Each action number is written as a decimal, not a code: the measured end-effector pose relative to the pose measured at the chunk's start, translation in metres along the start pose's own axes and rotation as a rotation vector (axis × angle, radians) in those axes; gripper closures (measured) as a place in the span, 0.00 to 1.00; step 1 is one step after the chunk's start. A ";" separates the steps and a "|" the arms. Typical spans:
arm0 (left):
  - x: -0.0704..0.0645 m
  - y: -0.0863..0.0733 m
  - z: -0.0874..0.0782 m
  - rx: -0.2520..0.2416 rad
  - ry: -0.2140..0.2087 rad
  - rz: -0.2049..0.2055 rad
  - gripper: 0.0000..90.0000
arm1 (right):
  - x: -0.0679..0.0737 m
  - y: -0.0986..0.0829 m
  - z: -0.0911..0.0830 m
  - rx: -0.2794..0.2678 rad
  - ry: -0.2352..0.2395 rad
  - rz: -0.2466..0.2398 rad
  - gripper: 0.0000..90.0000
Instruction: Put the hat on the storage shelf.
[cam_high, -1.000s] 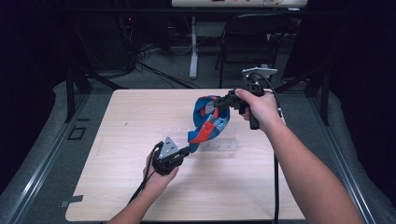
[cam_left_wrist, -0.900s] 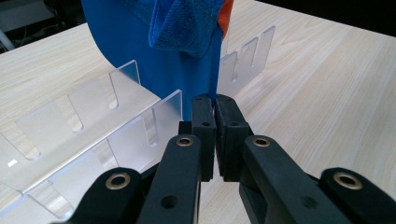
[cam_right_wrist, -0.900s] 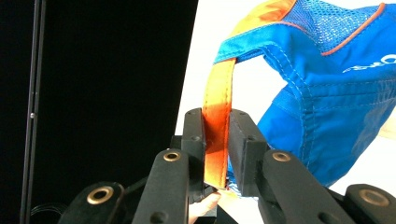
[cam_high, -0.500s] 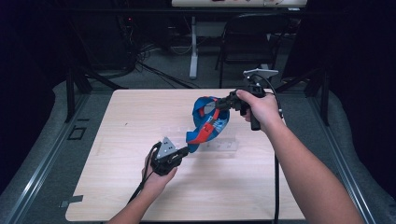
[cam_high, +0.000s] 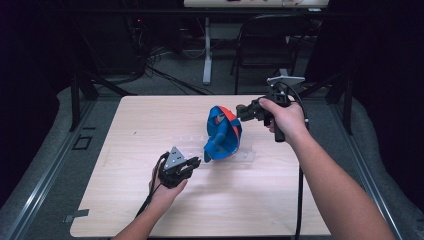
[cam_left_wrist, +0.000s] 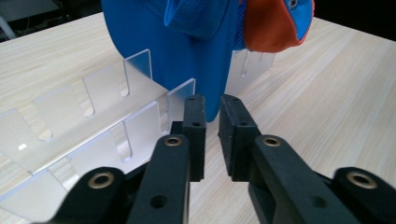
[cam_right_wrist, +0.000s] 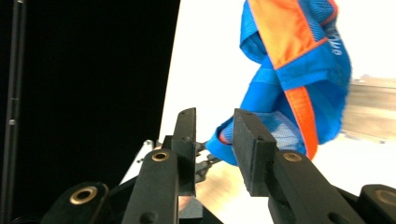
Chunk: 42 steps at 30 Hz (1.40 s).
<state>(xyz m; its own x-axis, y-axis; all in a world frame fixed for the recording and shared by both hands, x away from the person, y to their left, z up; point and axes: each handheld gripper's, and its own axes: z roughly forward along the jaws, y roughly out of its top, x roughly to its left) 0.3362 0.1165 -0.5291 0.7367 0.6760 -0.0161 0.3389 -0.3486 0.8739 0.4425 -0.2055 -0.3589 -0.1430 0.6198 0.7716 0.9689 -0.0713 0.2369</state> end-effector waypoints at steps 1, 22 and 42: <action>0.001 0.000 0.000 0.001 0.003 -0.002 0.85 | -0.001 -0.001 -0.001 -0.002 -0.004 0.006 0.78; 0.017 -0.015 -0.017 0.108 0.006 -0.023 0.59 | -0.021 -0.034 -0.007 -0.004 -0.102 -0.021 0.67; 0.055 -0.057 -0.060 0.160 0.053 -0.126 0.57 | -0.075 -0.099 -0.005 -0.044 -0.254 -0.134 0.58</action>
<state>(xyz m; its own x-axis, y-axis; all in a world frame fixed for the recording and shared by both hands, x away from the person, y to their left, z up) 0.3227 0.2127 -0.5510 0.6526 0.7523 -0.0908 0.5181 -0.3555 0.7779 0.3559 -0.2492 -0.4373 -0.2082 0.8017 0.5603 0.9343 -0.0064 0.3563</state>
